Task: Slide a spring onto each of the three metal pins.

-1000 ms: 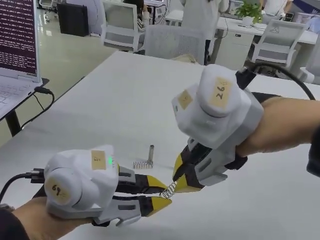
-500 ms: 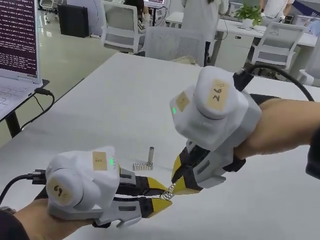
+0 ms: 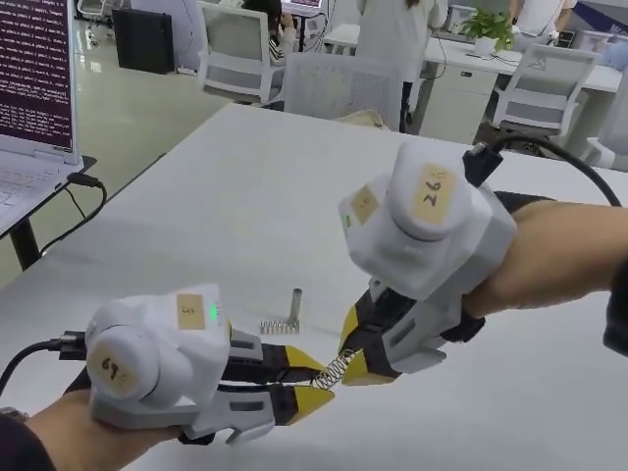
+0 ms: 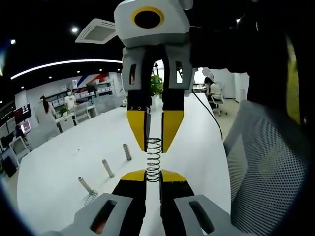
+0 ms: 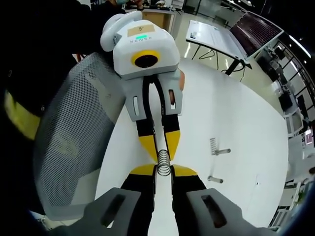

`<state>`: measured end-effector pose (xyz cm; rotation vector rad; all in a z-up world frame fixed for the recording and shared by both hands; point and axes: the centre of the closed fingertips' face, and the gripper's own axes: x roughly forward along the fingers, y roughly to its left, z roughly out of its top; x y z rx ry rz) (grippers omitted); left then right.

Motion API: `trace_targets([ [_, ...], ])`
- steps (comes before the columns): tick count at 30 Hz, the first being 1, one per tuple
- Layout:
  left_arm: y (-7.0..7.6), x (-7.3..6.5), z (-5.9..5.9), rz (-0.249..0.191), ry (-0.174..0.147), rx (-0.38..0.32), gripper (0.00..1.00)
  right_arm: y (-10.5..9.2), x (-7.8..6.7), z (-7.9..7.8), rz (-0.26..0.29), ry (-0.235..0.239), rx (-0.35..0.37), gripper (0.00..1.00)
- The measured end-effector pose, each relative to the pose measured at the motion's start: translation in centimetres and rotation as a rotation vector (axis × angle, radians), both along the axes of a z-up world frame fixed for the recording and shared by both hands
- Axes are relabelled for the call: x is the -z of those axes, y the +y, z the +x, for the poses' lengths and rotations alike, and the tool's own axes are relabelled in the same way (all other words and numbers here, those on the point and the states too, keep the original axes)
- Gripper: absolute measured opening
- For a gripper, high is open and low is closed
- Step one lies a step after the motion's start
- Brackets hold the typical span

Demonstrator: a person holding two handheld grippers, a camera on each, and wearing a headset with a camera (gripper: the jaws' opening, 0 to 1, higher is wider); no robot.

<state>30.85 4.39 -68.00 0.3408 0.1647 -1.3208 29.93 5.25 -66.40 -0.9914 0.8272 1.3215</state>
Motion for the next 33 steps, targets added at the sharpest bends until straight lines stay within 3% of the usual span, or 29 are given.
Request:
trace_targets([
  [8, 0.0, -0.3, 0.2, -0.019, 0.006, -0.008, 0.02, 0.6, -0.6, 0.2, 0.012, -0.010, -0.009, 0.08],
  [33, -0.7, 0.0, 0.2, 0.002, 0.012, 0.001, 0.03, 0.8, -0.4, 0.1, -0.007, 0.007, -0.009, 0.08],
])
